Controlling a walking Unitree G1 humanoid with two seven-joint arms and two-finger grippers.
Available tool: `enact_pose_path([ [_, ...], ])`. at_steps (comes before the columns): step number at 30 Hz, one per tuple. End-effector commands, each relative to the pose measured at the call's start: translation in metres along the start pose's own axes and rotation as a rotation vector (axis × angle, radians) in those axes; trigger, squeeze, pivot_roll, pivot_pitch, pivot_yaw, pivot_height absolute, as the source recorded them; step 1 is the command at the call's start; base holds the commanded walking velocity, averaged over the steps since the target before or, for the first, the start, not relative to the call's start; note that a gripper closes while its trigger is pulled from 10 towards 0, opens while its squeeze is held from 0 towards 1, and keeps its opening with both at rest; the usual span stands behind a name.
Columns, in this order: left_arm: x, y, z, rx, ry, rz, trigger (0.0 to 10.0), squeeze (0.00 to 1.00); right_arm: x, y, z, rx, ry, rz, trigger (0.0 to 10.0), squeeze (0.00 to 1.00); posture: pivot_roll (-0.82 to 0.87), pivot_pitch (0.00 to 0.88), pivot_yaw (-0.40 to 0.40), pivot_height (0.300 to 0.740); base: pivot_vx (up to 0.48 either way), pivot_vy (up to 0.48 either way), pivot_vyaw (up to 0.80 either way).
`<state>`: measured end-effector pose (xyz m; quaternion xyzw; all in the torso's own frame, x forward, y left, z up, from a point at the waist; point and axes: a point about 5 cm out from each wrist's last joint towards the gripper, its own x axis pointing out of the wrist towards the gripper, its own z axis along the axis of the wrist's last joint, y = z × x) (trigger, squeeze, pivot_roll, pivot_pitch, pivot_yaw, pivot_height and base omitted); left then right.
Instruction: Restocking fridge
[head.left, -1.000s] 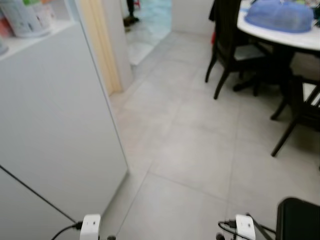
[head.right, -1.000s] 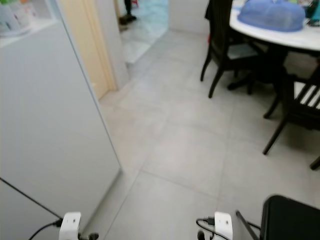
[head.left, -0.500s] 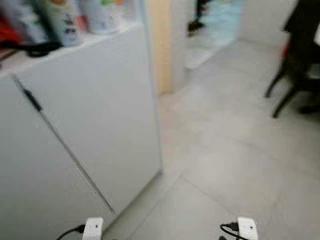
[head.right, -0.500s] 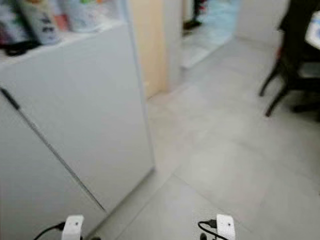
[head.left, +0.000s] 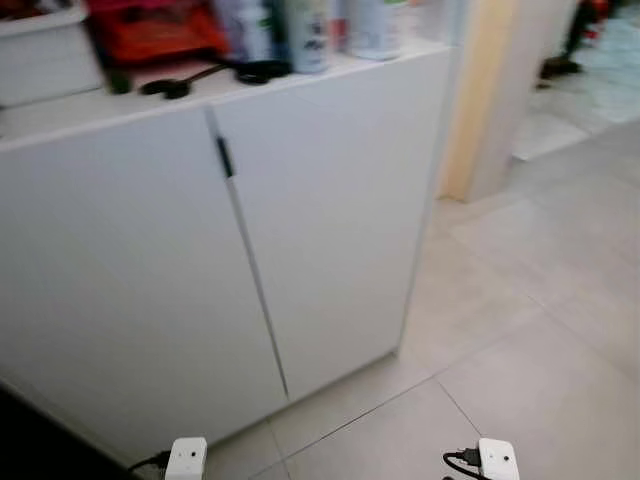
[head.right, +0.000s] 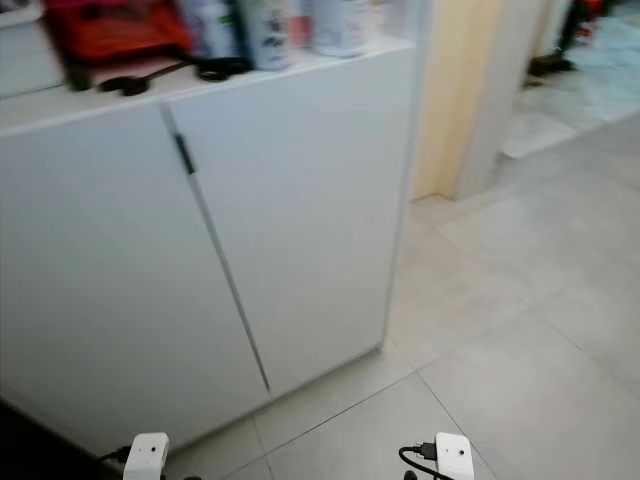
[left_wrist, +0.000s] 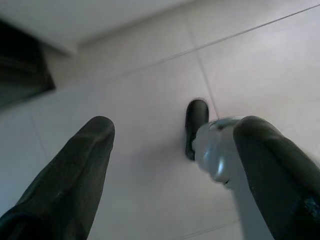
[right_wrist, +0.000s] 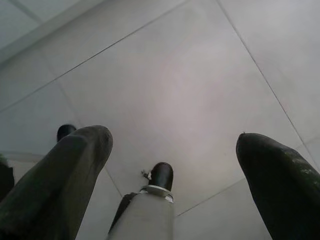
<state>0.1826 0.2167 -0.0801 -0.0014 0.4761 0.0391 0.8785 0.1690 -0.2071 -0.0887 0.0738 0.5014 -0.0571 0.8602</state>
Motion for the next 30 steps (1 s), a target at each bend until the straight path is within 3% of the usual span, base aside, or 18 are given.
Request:
enact_pose_path([
  [1, -0.0006, 0.0021, -0.0051, -0.012, 0.024, 0.014, 10.0, 0.0, 0.0008, 0.0049, 0.0007, 0.005, -0.003, 0.01, 10.0, 0.0, 0.02, 0.0, 0.006, 0.74, 0.0, 0.0, 0.8],
  [12, -0.0008, 0.0003, -0.0079, 0.007, 0.041, 0.001, 10.0, 0.0, 0.0004, 0.0032, -0.0009, 0.023, -0.005, 0.002, 10.0, 0.0, -0.01, 0.0, 0.025, 0.74, 0.0, 0.0, 0.8],
  [20, 0.0006, -0.0031, -0.001, 0.012, 0.024, -0.002, 10.0, 0.0, 0.0001, -0.0002, 0.0007, 0.036, -0.006, -0.017, 10.0, 0.0, -0.01, 0.0, -0.011, 0.74, 0.0, 0.0, 0.79],
  [30, -0.0005, 0.0, -0.0071, -0.009, 0.04, 0.016, 10.0, 0.0, 0.0003, -0.0005, 0.0024, 0.098, -0.029, -0.041, 10.0, 0.0, 0.02, 0.0, -0.015, 0.74, 0.0, 0.0, 0.0],
])
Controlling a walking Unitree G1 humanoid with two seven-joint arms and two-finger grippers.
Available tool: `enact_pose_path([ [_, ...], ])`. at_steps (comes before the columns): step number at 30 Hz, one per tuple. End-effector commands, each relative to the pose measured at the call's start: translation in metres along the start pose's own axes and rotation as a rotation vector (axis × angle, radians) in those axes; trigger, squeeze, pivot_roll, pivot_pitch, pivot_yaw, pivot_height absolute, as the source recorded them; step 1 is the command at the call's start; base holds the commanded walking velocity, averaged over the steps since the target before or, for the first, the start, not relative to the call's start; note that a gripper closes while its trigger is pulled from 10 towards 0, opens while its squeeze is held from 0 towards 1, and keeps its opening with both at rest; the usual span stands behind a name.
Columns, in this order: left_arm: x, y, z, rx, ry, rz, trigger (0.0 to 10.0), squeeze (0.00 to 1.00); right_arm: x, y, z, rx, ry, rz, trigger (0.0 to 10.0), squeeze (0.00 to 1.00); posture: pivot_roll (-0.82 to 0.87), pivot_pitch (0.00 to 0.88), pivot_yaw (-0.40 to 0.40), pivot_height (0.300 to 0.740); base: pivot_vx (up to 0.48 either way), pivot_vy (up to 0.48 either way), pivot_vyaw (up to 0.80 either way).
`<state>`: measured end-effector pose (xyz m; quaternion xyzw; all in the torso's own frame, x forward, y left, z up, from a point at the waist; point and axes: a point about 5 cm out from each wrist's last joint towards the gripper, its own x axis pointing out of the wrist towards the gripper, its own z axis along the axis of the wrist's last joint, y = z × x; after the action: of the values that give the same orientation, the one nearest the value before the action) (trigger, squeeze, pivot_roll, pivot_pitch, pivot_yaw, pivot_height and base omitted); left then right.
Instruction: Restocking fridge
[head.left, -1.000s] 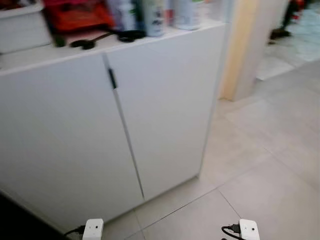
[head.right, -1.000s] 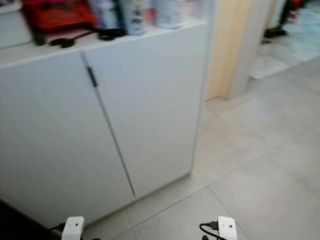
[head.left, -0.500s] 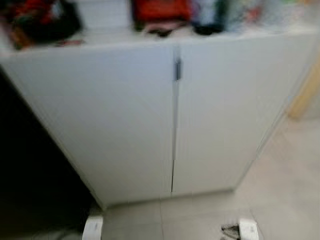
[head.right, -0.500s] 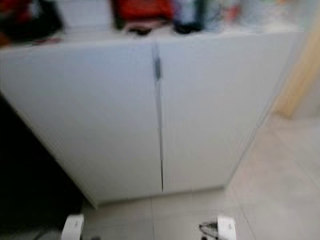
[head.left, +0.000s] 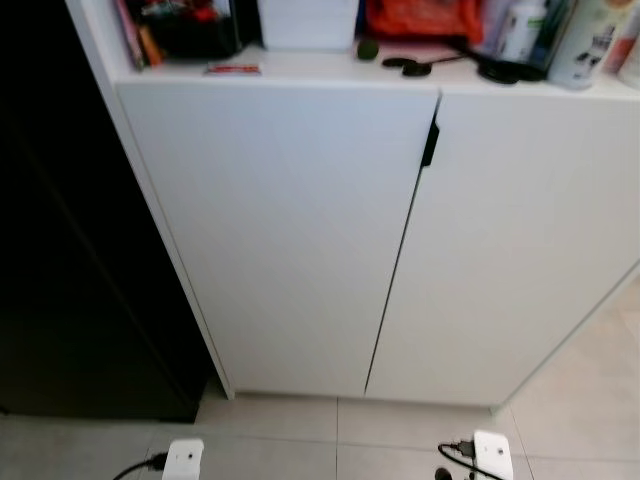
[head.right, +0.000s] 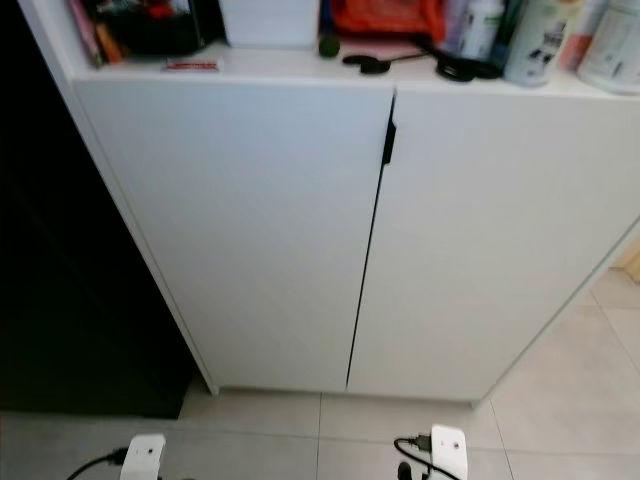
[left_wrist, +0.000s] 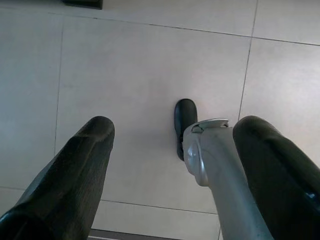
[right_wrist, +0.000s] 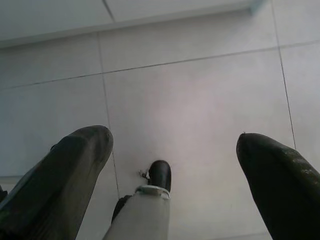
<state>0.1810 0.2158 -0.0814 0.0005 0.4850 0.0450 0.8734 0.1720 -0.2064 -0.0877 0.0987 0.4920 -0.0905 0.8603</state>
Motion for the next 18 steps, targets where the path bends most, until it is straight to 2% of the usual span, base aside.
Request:
enact_pose_path([
  [1, -0.0008, 0.0023, -0.0062, -0.006, 0.025, 0.006, 10.0, 0.0, -0.0003, -0.0013, -0.0005, 0.016, -0.01, -0.005, 10.0, 0.0, 0.01, 0.0, -0.012, 0.74, 0.0, 0.0, 0.0],
  [6, -0.0022, 0.0092, -0.0102, 0.001, 0.039, 0.016, 10.0, 0.0, -0.0002, 0.0011, -0.0017, 0.013, -0.011, 0.008, 10.0, 0.0, 0.01, 0.0, -0.001, 0.74, 0.0, 0.0, 0.0],
  [12, -0.002, 0.0078, -0.0108, 0.003, 0.039, 0.017, 10.0, 0.0, -0.0002, 0.0017, -0.0024, 0.014, -0.012, 0.011, 10.0, 0.0, 0.02, 0.0, 0.006, 0.74, 0.0, 0.0, 0.0],
  [18, -0.0023, 0.0074, -0.0114, 0.025, 0.036, -0.002, 10.0, 0.0, -0.0004, 0.0018, -0.0041, 0.034, -0.016, 0.007, 10.0, 0.0, 0.01, 0.0, 0.019, 0.74, 0.0, 0.271, 0.0],
])
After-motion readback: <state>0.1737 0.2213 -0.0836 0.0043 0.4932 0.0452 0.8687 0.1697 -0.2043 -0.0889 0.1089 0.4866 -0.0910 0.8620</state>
